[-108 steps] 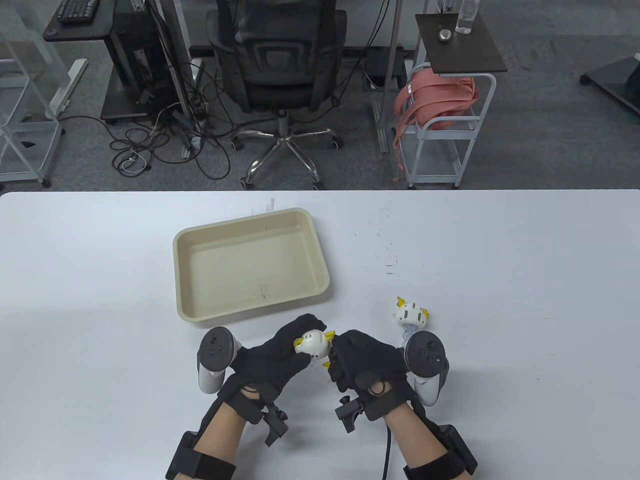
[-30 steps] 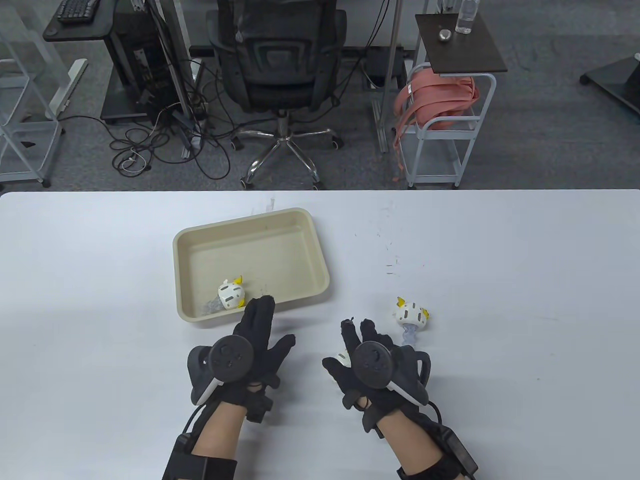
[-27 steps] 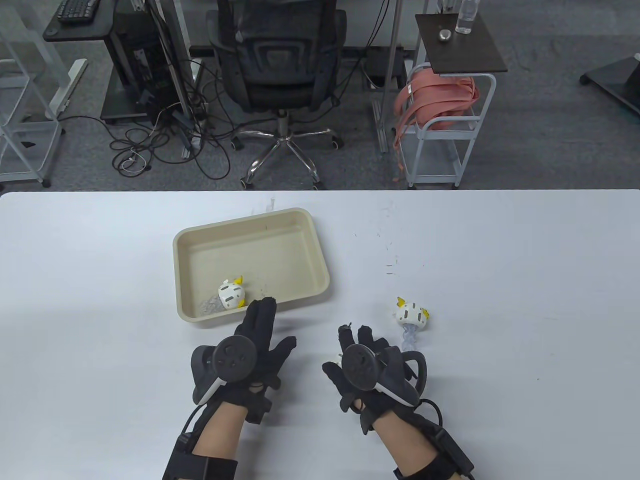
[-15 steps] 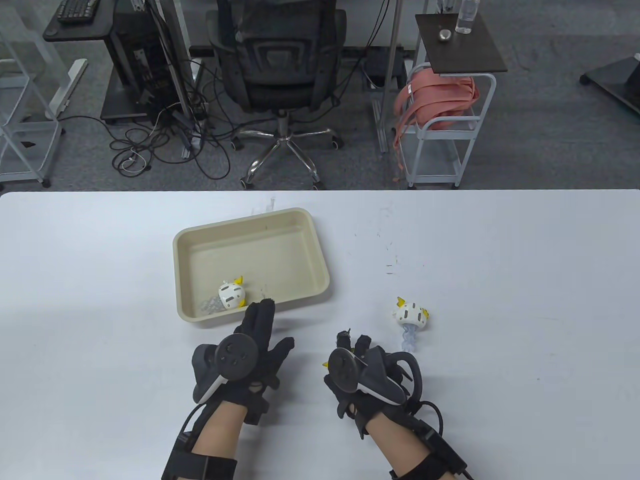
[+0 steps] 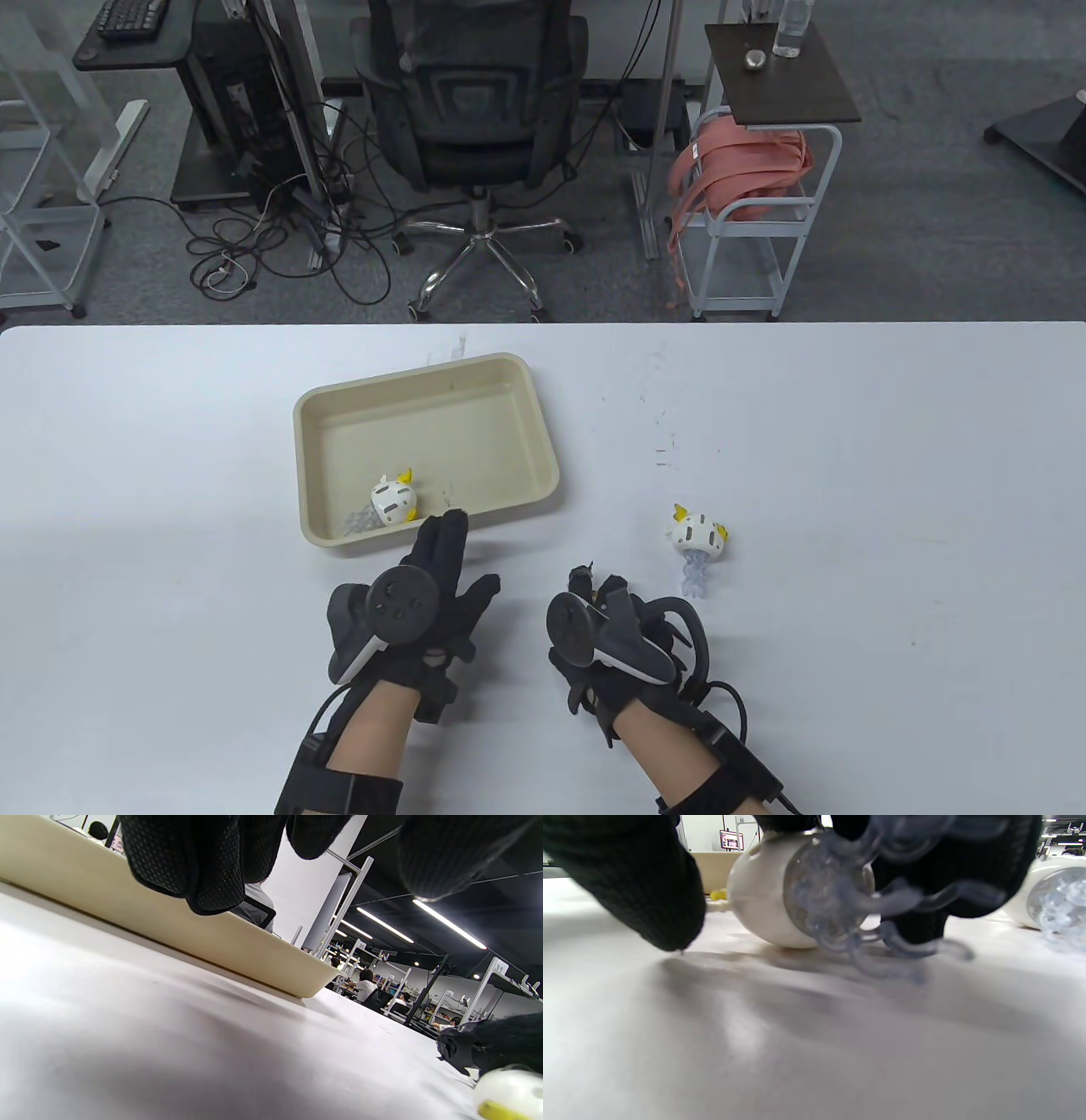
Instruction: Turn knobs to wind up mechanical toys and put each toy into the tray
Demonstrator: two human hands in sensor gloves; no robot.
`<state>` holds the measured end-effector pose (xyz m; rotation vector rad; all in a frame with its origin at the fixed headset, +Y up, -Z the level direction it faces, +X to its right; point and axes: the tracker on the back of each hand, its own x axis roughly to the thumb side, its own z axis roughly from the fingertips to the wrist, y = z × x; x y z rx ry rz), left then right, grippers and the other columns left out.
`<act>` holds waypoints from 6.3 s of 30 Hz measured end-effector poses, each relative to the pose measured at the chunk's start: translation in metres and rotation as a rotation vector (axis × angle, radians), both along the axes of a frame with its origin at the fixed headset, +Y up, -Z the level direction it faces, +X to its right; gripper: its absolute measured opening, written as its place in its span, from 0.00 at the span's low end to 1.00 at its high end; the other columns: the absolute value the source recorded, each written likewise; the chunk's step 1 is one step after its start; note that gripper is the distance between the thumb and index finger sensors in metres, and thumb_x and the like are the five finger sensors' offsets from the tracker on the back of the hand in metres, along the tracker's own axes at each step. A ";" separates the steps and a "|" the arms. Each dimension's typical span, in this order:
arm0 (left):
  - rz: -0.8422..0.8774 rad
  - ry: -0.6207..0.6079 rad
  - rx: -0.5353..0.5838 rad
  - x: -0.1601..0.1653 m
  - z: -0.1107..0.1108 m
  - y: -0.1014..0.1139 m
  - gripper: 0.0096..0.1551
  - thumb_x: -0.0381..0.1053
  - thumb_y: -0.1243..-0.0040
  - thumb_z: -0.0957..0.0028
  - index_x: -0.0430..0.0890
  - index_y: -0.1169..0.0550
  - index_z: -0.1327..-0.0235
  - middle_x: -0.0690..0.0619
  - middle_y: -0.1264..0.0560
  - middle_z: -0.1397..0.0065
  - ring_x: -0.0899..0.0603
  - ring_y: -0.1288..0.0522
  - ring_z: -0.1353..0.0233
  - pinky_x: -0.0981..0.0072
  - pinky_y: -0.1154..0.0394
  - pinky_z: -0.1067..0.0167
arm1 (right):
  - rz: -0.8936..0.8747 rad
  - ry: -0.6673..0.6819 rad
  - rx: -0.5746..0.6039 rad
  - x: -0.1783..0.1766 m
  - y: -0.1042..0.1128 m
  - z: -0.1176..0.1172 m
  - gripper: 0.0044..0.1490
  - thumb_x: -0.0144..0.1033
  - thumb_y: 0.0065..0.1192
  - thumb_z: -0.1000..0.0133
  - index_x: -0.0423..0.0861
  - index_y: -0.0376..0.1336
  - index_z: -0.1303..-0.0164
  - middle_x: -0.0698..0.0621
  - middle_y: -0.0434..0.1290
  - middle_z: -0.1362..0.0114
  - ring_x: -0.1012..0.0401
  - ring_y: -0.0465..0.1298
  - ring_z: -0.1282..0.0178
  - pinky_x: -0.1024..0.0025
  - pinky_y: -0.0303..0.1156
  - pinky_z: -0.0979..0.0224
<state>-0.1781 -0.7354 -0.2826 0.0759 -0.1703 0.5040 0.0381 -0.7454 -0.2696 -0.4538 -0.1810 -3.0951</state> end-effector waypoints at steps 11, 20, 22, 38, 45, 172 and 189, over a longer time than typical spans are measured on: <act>0.133 -0.062 -0.070 0.005 -0.002 -0.006 0.47 0.64 0.34 0.49 0.53 0.39 0.18 0.42 0.34 0.18 0.35 0.23 0.27 0.44 0.28 0.31 | -0.194 -0.006 0.058 0.013 0.013 -0.001 0.59 0.60 0.76 0.50 0.31 0.59 0.23 0.22 0.70 0.30 0.40 0.80 0.44 0.46 0.76 0.45; 0.337 -0.228 -0.135 0.017 -0.003 -0.009 0.50 0.62 0.32 0.49 0.54 0.42 0.17 0.45 0.37 0.16 0.37 0.28 0.21 0.40 0.34 0.26 | -0.655 0.027 0.134 0.035 0.038 -0.002 0.60 0.60 0.75 0.49 0.29 0.57 0.23 0.22 0.69 0.29 0.40 0.80 0.43 0.45 0.76 0.44; 0.442 -0.251 -0.148 0.018 -0.003 -0.010 0.50 0.64 0.33 0.49 0.54 0.42 0.17 0.45 0.36 0.16 0.37 0.28 0.21 0.40 0.34 0.26 | -0.744 0.031 0.137 0.039 0.040 -0.003 0.60 0.60 0.75 0.49 0.28 0.57 0.23 0.21 0.68 0.29 0.40 0.80 0.43 0.45 0.76 0.44; 0.837 -0.402 -0.357 0.026 -0.008 -0.030 0.49 0.74 0.43 0.47 0.50 0.39 0.17 0.44 0.31 0.19 0.38 0.23 0.25 0.47 0.30 0.27 | -1.119 0.165 0.067 0.033 0.038 -0.001 0.61 0.56 0.73 0.47 0.26 0.52 0.22 0.20 0.64 0.26 0.37 0.78 0.40 0.42 0.74 0.41; 0.919 -0.448 -0.411 0.031 -0.008 -0.036 0.47 0.73 0.47 0.45 0.50 0.39 0.17 0.41 0.32 0.19 0.39 0.22 0.26 0.48 0.30 0.28 | -1.090 0.178 0.044 0.029 0.034 0.000 0.60 0.55 0.66 0.44 0.26 0.47 0.21 0.21 0.59 0.22 0.37 0.73 0.36 0.40 0.69 0.38; 0.805 -0.453 -0.277 0.023 -0.011 -0.024 0.42 0.56 0.32 0.50 0.59 0.37 0.21 0.48 0.27 0.22 0.43 0.19 0.30 0.48 0.27 0.29 | -1.178 -0.085 -0.034 0.058 0.022 -0.013 0.27 0.41 0.63 0.46 0.27 0.76 0.71 0.51 0.86 0.76 0.66 0.81 0.85 0.66 0.79 0.77; 0.836 -0.373 -0.292 0.018 -0.014 -0.029 0.43 0.58 0.37 0.47 0.51 0.38 0.20 0.42 0.25 0.26 0.43 0.16 0.38 0.51 0.23 0.35 | -1.045 0.042 0.100 0.044 0.030 -0.003 0.31 0.30 0.65 0.44 0.29 0.64 0.34 0.35 0.79 0.42 0.49 0.80 0.52 0.50 0.74 0.50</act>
